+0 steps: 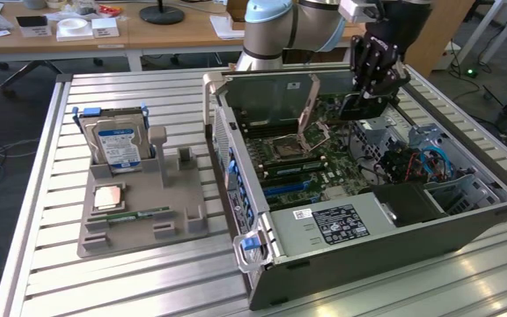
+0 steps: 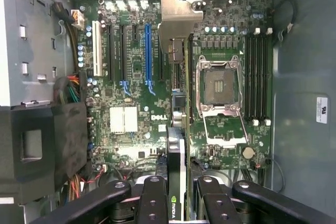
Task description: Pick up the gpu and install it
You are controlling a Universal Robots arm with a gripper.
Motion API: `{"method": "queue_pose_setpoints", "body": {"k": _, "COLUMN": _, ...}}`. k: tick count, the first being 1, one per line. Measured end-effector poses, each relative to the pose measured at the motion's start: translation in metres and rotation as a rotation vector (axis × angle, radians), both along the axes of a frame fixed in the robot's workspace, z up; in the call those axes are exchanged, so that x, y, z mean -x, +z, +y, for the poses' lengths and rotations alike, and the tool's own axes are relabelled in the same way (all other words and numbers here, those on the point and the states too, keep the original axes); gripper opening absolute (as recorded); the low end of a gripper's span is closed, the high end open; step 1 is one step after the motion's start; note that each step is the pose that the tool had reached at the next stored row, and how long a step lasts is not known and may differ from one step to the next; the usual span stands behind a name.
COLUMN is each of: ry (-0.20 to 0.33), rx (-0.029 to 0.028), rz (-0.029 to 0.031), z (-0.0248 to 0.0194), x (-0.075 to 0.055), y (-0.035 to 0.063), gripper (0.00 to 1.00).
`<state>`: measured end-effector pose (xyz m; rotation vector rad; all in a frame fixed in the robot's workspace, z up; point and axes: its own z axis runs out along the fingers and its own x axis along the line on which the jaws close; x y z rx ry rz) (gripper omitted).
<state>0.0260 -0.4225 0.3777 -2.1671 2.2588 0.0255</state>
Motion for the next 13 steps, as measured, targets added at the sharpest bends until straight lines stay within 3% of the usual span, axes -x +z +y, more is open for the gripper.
{"method": "queue_pose_setpoints", "body": {"k": 13, "ry": -0.002, "rx": 0.0001, "rz": 0.0, "z": 0.0, "x": 0.007, "y": -0.0199, "gripper": 0.27}}
